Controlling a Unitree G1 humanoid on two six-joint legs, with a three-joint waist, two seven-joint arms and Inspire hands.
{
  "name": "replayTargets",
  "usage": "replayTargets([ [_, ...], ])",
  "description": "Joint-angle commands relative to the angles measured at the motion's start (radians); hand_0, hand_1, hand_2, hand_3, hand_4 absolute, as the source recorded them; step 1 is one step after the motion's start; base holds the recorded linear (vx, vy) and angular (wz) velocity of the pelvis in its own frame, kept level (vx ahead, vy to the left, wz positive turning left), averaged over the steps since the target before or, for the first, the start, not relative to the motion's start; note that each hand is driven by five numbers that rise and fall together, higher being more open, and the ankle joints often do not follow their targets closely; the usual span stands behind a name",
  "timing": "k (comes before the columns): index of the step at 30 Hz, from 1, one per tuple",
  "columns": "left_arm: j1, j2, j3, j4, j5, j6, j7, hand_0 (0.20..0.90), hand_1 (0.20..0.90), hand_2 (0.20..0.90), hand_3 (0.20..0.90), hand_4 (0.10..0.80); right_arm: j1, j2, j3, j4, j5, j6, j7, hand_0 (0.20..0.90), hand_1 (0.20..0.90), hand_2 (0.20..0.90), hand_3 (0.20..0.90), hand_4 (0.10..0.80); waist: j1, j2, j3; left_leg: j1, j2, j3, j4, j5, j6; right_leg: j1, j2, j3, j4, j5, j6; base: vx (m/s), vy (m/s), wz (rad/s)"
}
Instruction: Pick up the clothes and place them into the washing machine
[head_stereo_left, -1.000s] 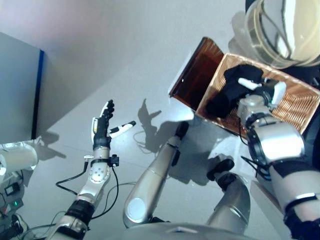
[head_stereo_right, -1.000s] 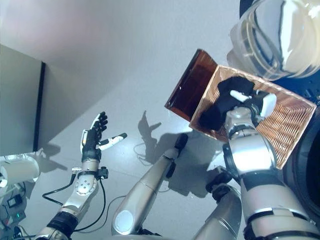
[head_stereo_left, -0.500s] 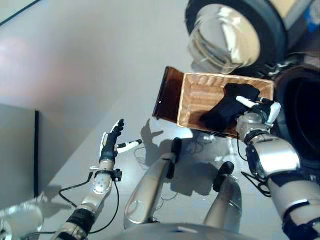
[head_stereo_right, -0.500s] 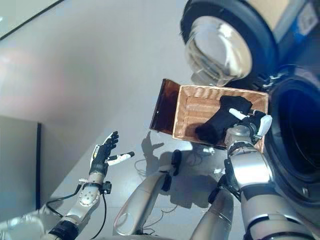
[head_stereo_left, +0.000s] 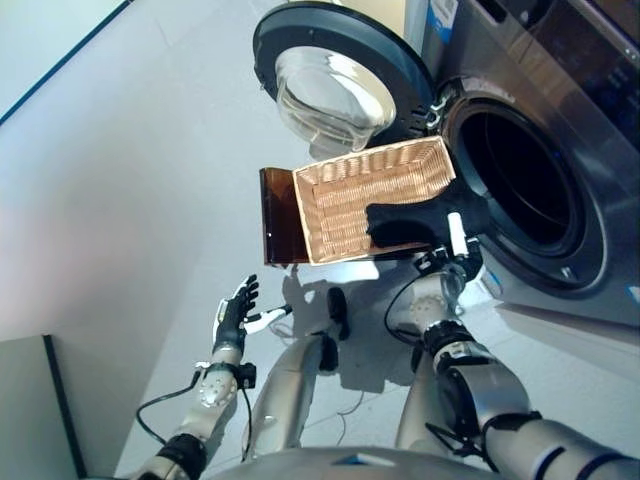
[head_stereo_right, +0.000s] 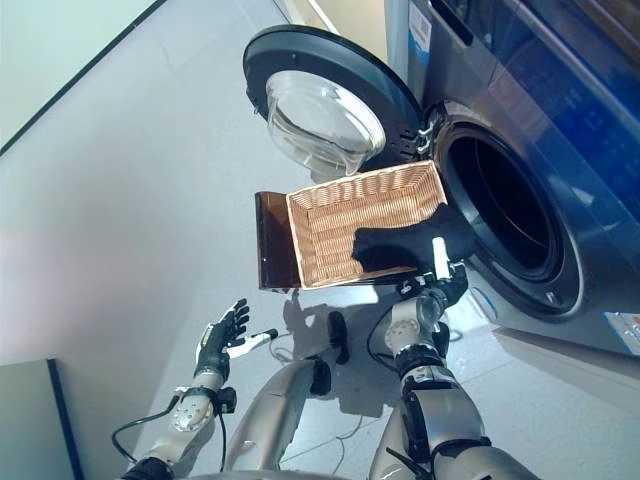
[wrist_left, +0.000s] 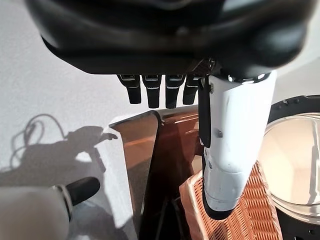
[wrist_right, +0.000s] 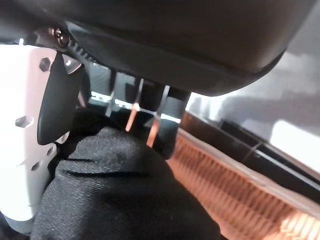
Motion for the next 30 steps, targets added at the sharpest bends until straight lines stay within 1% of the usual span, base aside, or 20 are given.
replayTargets([
  [1, 0.003, 0.026, -0.009, -0.019, -0.042, -0.081, 0.018, 0.9, 0.9, 0.9, 0.9, 0.8, -0.044, -0.023, -0.007, -0.178, 0.069, -0.136, 0.108, 0.2, 0.2, 0.2, 0.2, 0.3, 0.013, 0.056, -0.005, -0.056, -0.012, -0.032, 0.034, -0.084, -0.074, 0.021, 0.027, -0.023, -0.015, -0.073, -0.074, 0.003, 0.007, -0.05],
  [3, 0.004, 0.021, -0.011, -0.026, -0.048, -0.083, 0.016, 0.9, 0.9, 0.9, 0.9, 0.8, -0.039, -0.003, -0.029, -0.201, 0.102, -0.164, 0.119, 0.2, 0.2, 0.2, 0.2, 0.3, 0.012, 0.069, -0.008, -0.058, -0.014, -0.032, 0.033, -0.085, -0.075, 0.015, 0.026, -0.019, -0.009, -0.077, -0.075, -0.048, 0.007, 0.0],
  [4, 0.009, 0.02, -0.011, -0.031, -0.051, -0.085, 0.014, 0.9, 0.9, 0.9, 0.9, 0.8, -0.034, 0.0, -0.042, -0.202, 0.11, -0.169, 0.121, 0.2, 0.2, 0.2, 0.2, 0.3, 0.01, 0.077, -0.002, -0.069, -0.009, -0.022, 0.029, -0.056, -0.068, 0.002, 0.028, -0.024, -0.008, -0.052, -0.081, 0.0, 0.0, 0.0],
  [5, 0.015, 0.016, -0.01, -0.03, -0.059, -0.088, 0.012, 0.9, 0.9, 0.9, 0.9, 0.8, -0.035, 0.003, -0.054, -0.207, 0.12, -0.183, 0.119, 0.2, 0.2, 0.2, 0.2, 0.3, 0.011, 0.084, -0.01, -0.063, -0.015, -0.032, 0.035, -0.083, -0.075, 0.005, 0.026, -0.016, 0.003, -0.079, -0.077, 0.0, 0.0, 0.0],
  [6, 0.015, 0.017, -0.011, -0.029, -0.059, -0.089, 0.012, 0.9, 0.9, 0.9, 0.9, 0.8, -0.035, 0.003, -0.055, -0.206, 0.122, -0.184, 0.12, 0.2, 0.2, 0.2, 0.2, 0.3, 0.011, 0.083, -0.01, -0.063, -0.016, -0.032, 0.037, -0.087, -0.075, 0.005, 0.025, -0.015, 0.007, -0.083, -0.076, 0.02, 0.008, 0.04],
  [7, 0.018, 0.015, -0.011, -0.03, -0.063, -0.089, 0.012, 0.9, 0.9, 0.9, 0.9, 0.8, -0.039, 0.001, -0.059, -0.204, 0.124, -0.19, 0.117, 0.2, 0.2, 0.2, 0.2, 0.3, 0.01, 0.089, -0.003, -0.074, -0.011, -0.022, 0.035, -0.059, -0.069, -0.007, 0.027, -0.022, 0.006, -0.058, -0.082, 0.0, 0.0, 0.0],
  [8, 0.02, 0.013, -0.013, -0.023, -0.07, -0.09, 0.009, 0.9, 0.9, 0.9, 0.9, 0.8, -0.051, 0.0, -0.064, -0.197, 0.13, -0.198, 0.117, 0.2, 0.2, 0.2, 0.2, 0.3, 0.011, 0.091, -0.006, -0.068, -0.016, -0.028, 0.046, -0.091, -0.076, -0.006, 0.024, -0.012, 0.022, -0.088, -0.077, 0.0, 0.0, 0.0],
  [15, 0.025, 0.003, -0.017, -0.004, -0.094, -0.091, 0.006, 0.9, 0.9, 0.9, 0.9, 0.8, -0.073, -0.008, -0.067, -0.16, 0.123, -0.204, 0.09, 0.2, 0.2, 0.2, 0.2, 0.3, 0.005, 0.095, -0.005, -0.069, -0.008, -0.022, 0.054, -0.101, -0.076, -0.016, 0.029, -0.002, 0.037, -0.095, -0.08, 0.041, 0.001, -0.04],
  [18, 0.034, 0.009, -0.007, -0.03, -0.095, -0.096, 0.004, 0.9, 0.9, 0.9, 0.9, 0.8, -0.113, -0.048, -0.094, -0.147, 0.112, -0.204, 0.071, 0.2, 0.2, 0.2, 0.2, 0.3, 0.007, 0.101, -0.01, -0.064, -0.008, -0.02, 0.046, -0.1, -0.079, -0.018, 0.03, 0.003, 0.039, -0.1, -0.081, 0.044, -0.012, -0.08],
  [19, 0.039, 0.013, -0.001, -0.045, -0.093, -0.102, 0.004, 0.9, 0.9, 0.9, 0.9, 0.8, -0.143, -0.076, -0.107, -0.142, 0.107, -0.202, 0.065, 0.2, 0.2, 0.2, 0.2, 0.3, 0.011, 0.105, -0.012, -0.063, -0.01, -0.021, 0.04, -0.099, -0.081, -0.018, 0.03, 0.004, 0.037, -0.101, -0.08, 0.037, -0.007, -0.02],
  [20, 0.048, 0.029, 0.01, -0.066, -0.093, -0.111, -0.002, 0.9, 0.9, 0.9, 0.9, 0.8, -0.226, -0.181, -0.146, -0.114, 0.093, -0.203, 0.039, 0.2, 0.2, 0.2, 0.2, 0.3, 0.02, 0.115, -0.016, -0.064, -0.016, -0.027, 0.028, -0.091, -0.083, -0.018, 0.029, 0.003, 0.026, -0.099, -0.079, -0.089, -0.01, 0.04],
  [21, 0.047, 0.046, 0.01, -0.073, -0.086, -0.113, -0.006, 0.9, 0.9, 0.9, 0.9, 0.8, -0.288, -0.259, -0.155, -0.074, 0.081, -0.199, 0.02, 0.2, 0.2, 0.2, 0.2, 0.3, 0.03, 0.128, -0.013, -0.076, -0.014, -0.018, 0.016, -0.055, -0.08, -0.032, 0.028, -0.005, 0.017, -0.071, -0.083, -0.105, -0.023, 0.09],
  [22, 0.044, 0.061, 0.012, -0.088, -0.078, -0.117, -0.007, 0.9, 0.9, 0.9, 0.9, 0.8, -0.348, -0.339, -0.159, -0.037, 0.075, -0.195, 0.001, 0.2, 0.2, 0.2, 0.2, 0.3, 0.043, 0.137, -0.019, -0.079, -0.015, -0.021, 0.007, -0.043, -0.086, -0.036, 0.026, -0.008, 0.014, -0.071, -0.083, -0.025, -0.021, 0.06],
  [23, 0.039, 0.059, 0.011, -0.09, -0.077, -0.116, -0.007, 0.9, 0.9, 0.9, 0.9, 0.8, -0.359, -0.348, -0.158, -0.027, 0.077, -0.194, 0.002, 0.2, 0.2, 0.2, 0.2, 0.3, 0.048, 0.137, -0.024, -0.073, -0.02, -0.033, 0.006, -0.063, -0.092, -0.03, 0.026, -0.001, 0.014, -0.091, -0.079, -0.004, -0.019, 0.07],
  [25, 0.046, 0.098, 0.032, -0.115, -0.069, -0.121, -0.011, 0.9, 0.9, 0.9, 0.9, 0.8, -0.501, -0.549, -0.105, 0.081, 0.017, -0.164, -0.071, 0.2, 0.2, 0.2, 0.2, 0.3, 0.077, 0.16, -0.042, -0.084, -0.026, -0.028, -0.011, -0.036, -0.09, -0.059, 0.019, -0.006, 0.019, -0.077, -0.081, -0.007, -0.001, 0.16],
  [26, 0.051, 0.118, 0.042, -0.108, -0.054, -0.124, -0.004, 0.9, 0.9, 0.9, 0.9, 0.8, -0.546, -0.602, -0.072, 0.096, 0.0, -0.159, -0.094, 0.2, 0.2, 0.2, 0.2, 0.3, 0.09, 0.164, -0.058, -0.076, -0.032, -0.04, -0.01, -0.053, -0.099, -0.062, 0.014, 0.004, 0.026, -0.096, -0.077, 0.084, 0.016, 0.21],
  [27, 0.054, 0.125, 0.06, -0.131, -0.049, -0.126, 0.009, 0.9, 0.9, 0.9, 0.9, 0.8, -0.621, -0.661, -0.033, 0.108, -0.018, -0.152, -0.123, 0.9, 0.9, 0.9, 0.9, 0.8, 0.107, 0.18, -0.069, -0.086, -0.039, -0.039, -0.01, -0.056, -0.101, -0.083, 0.009, 0.009, 0.04, -0.104, -0.076, 0.08, 0.029, 0.2],
  [28, 0.066, 0.146, 0.093, -0.143, -0.044, -0.127, 0.02, 0.9, 0.9, 0.9, 0.9, 0.8, -0.69, -0.729, 0.048, 0.129, -0.043, -0.09, -0.096, 0.9, 0.9, 0.9, 0.9, 0.8, 0.126, 0.185, -0.082, -0.09, -0.042, -0.039, -0.017, -0.053, -0.102, -0.106, 0.004, 0.017, 0.049, -0.102, -0.074, 0.008, 0.047, 0.28],
  [29, 0.089, 0.156, 0.111, -0.143, -0.047, -0.132, 0.033, 0.9, 0.9, 0.9, 0.9, 0.8, -0.752, -0.759, 0.118, 0.117, -0.052, -0.077, -0.096, 0.9, 0.9, 0.9, 0.9, 0.8, 0.141, 0.196, -0.096, -0.098, -0.041, -0.034, -0.022, -0.048, -0.104, -0.128, -0.001, 0.029, 0.063, -0.102, -0.073, 0.005, 0.04, 0.23],
  [30, 0.089, 0.149, 0.113, -0.144, -0.048, -0.132, 0.033, 0.9, 0.9, 0.9, 0.9, 0.8, -0.767, -0.76, 0.133, 0.123, -0.051, -0.076, -0.098, 0.9, 0.9, 0.9, 0.9, 0.8, 0.14, 0.199, -0.098, -0.104, -0.041, -0.031, -0.021, -0.048, -0.104, -0.138, -0.001, 0.033, 0.068, -0.102, -0.073, 0.027, 0.036, 0.11],
])
